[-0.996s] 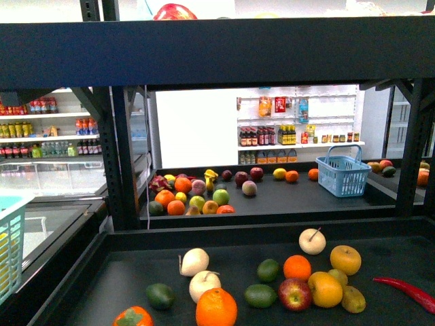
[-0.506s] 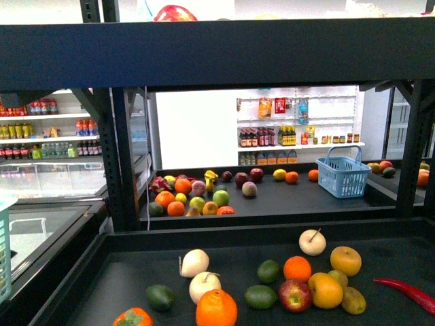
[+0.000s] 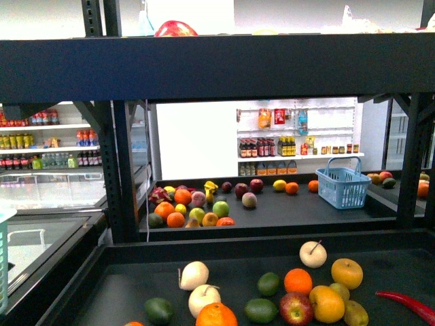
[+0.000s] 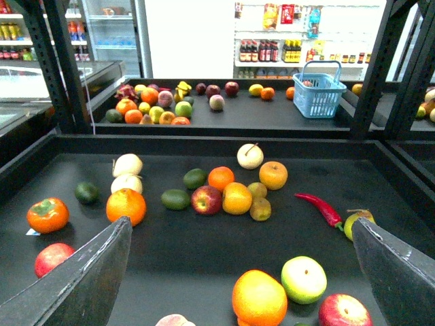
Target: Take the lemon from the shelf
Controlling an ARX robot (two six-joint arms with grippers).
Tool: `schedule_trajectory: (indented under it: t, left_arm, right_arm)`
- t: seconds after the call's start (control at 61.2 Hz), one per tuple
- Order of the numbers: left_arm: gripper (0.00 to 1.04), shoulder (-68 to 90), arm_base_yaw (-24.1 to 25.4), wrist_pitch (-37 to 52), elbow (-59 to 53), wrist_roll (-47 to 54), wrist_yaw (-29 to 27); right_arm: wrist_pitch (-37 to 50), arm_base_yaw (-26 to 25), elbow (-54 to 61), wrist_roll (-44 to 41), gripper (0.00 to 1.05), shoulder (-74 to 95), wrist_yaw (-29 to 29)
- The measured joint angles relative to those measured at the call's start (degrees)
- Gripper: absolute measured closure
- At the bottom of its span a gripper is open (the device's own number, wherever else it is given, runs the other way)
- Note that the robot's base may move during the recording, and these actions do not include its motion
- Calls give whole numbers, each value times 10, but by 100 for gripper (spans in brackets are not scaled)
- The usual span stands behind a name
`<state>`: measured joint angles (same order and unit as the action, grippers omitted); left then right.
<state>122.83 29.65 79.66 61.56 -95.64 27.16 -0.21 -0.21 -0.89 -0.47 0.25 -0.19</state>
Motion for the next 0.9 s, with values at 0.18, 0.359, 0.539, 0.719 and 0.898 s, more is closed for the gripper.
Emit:
schedule_trajectory:
  t: [0.18, 0.359, 0.539, 0.719, 0.898]
  left_arm:
    - [8, -194, 101, -87, -135, 84, 67]
    - [8, -230, 82, -164, -128, 130, 72]
    - [8, -256, 70, -270, -121, 158, 75]
    - [8, -334, 64, -428, -101, 240, 42]
    - [8, -466, 19, -666, -87, 458, -63]
  right_arm:
    - [0, 0, 0, 0, 7, 0, 2]
    - [0, 0, 0, 0, 7, -1, 0]
    - [0, 0, 0, 0, 7, -1, 0]
    - [0, 0, 0, 0, 7, -1, 0]
    - [0, 0, 0, 0, 7, -1, 0]
